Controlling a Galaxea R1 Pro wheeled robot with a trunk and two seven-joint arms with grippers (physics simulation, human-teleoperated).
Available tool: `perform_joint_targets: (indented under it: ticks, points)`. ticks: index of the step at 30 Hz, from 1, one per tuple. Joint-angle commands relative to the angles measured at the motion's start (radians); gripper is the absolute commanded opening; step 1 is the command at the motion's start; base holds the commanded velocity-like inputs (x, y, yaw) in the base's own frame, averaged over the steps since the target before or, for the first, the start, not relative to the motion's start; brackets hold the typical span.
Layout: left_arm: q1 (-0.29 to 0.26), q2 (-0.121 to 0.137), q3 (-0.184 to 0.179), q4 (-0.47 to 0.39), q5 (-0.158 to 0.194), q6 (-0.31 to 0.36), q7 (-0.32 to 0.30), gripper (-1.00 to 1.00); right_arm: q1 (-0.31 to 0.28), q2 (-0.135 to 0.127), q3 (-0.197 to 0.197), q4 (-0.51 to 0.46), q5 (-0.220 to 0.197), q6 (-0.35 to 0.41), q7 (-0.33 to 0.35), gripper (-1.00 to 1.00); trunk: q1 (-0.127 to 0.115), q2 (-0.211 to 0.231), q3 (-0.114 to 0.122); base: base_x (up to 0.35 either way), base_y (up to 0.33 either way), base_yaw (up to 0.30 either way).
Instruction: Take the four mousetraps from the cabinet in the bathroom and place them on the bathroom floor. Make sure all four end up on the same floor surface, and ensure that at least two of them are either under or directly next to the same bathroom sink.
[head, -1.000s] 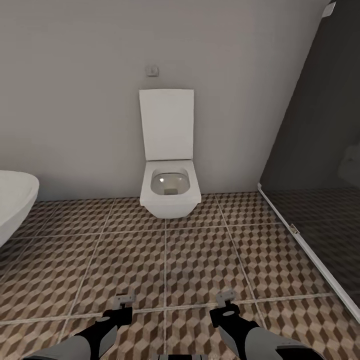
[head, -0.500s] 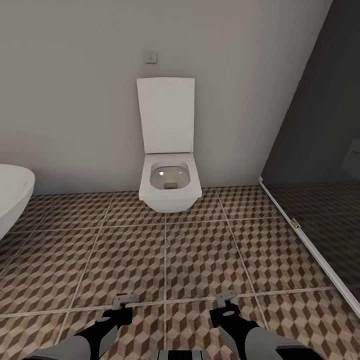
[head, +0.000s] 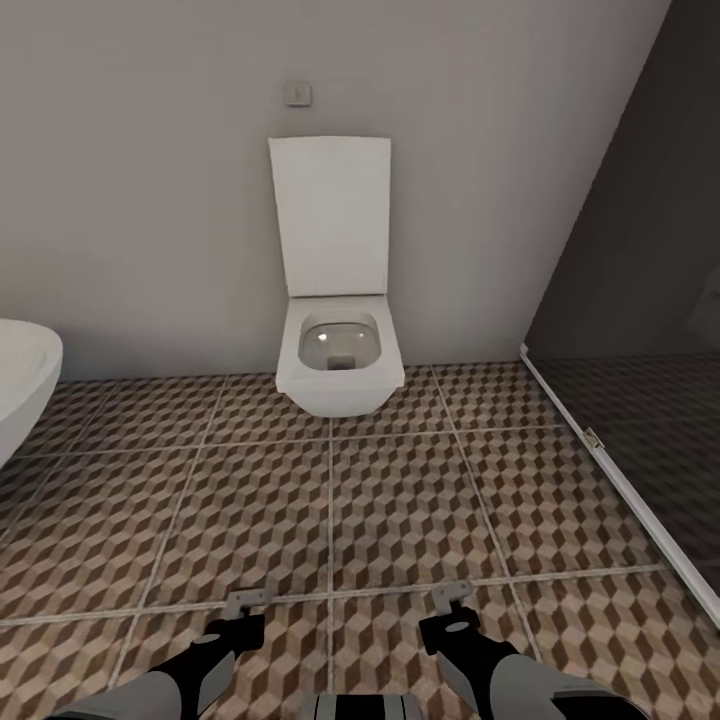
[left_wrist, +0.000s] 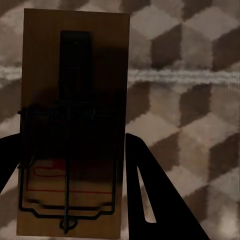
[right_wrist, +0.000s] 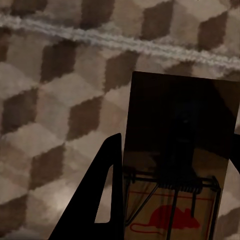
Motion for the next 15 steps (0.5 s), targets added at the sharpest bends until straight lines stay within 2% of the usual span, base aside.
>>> perform_joint_targets:
  ticks: [1,11,15]
  points:
    - [-0.001,0.000,-0.009,0.001,0.006,-0.003,0.004,-1.00,-0.001,0.000,-0.003,0.001,0.008,0.003,-0.004,-1.00,0.000,0.000,-0.001,0.000,0.000,0.000]
    - [-0.001,-0.001,-0.010,0.001,0.005,-0.004,0.002,-1.00,-0.001,0.000,-0.002,0.001,0.008,0.002,-0.004,-1.00,0.004,-0.002,-0.035,0.000,0.000,0.000]
    - [-0.001,-0.001,-0.010,0.001,0.005,-0.004,0.004,-1.00,-0.001,0.000,-0.002,0.001,0.008,0.002,-0.003,-1.00,0.004,-0.002,-0.035,0.000,0.000,0.000]
